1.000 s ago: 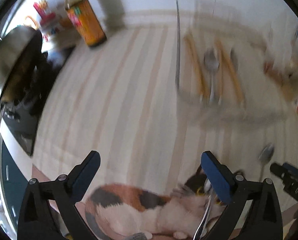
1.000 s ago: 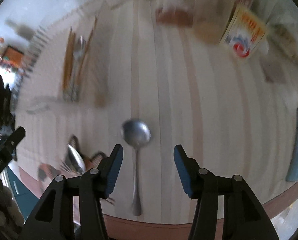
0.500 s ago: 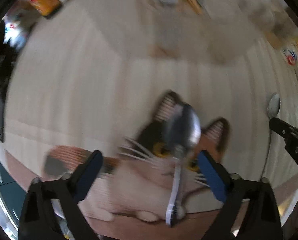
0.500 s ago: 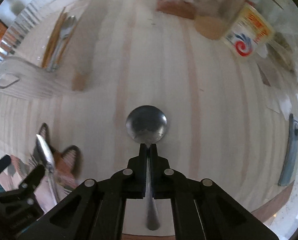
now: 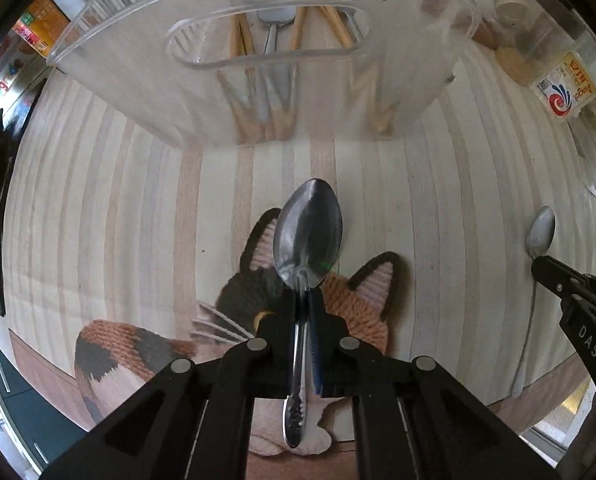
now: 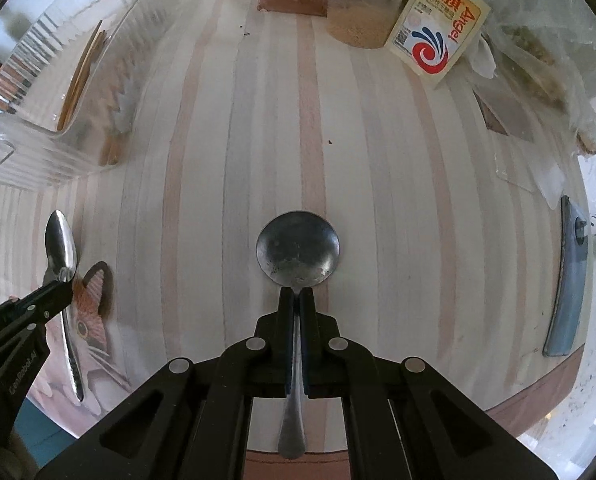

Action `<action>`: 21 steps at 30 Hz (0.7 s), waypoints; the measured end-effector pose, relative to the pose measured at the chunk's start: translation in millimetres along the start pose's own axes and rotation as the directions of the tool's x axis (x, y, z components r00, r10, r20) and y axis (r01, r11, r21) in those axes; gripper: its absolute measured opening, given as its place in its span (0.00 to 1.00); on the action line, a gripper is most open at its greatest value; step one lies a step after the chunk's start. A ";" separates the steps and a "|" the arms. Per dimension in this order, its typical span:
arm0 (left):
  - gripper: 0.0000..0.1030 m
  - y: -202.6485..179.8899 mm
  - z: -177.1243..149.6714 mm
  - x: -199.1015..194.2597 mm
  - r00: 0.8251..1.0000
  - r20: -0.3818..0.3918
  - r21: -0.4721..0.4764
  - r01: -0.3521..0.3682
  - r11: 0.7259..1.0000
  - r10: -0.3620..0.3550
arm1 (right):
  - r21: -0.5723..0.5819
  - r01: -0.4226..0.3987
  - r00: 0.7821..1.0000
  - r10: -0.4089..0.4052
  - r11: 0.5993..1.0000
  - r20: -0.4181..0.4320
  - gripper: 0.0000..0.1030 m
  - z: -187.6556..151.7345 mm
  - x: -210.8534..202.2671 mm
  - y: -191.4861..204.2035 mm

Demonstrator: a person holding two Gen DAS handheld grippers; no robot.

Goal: Organize utensils
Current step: 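Lift the spoon with the left tool while the right tool regrips the ladle handle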

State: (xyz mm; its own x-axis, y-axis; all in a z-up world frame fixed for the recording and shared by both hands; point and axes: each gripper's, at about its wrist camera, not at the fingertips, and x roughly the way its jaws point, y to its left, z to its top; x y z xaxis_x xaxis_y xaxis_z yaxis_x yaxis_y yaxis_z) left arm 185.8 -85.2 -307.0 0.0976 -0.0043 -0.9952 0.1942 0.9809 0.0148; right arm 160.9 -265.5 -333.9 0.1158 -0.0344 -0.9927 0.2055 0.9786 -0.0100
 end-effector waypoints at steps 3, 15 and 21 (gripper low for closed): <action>0.04 2.1 -0.5 -1.1 1.000 0.001 -0.010 -0.001 1.000 0.001 | 0.009 -0.012 1.000 0.012 1.000 -0.003 0.03 -7.4 -0.6 8.7; 0.04 16.8 -10.5 -43.6 0.994 0.103 -0.034 -0.029 0.999 0.033 | 0.092 -0.153 0.988 0.151 0.984 0.037 0.00 -9.8 -34.1 -29.5; 0.04 21.0 -6.6 -40.0 0.991 0.105 -0.067 -0.070 0.995 0.077 | 0.123 -0.168 0.985 0.172 0.978 -0.020 0.25 -3.9 -14.6 -43.4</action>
State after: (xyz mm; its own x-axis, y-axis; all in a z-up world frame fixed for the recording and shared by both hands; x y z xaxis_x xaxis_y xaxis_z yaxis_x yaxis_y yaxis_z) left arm 179.5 -63.1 -267.5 0.2143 0.0510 -0.9754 0.1208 0.9896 0.0783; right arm 146.5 -306.7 -319.4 0.1299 0.1380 -0.9819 0.3011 0.9380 0.1717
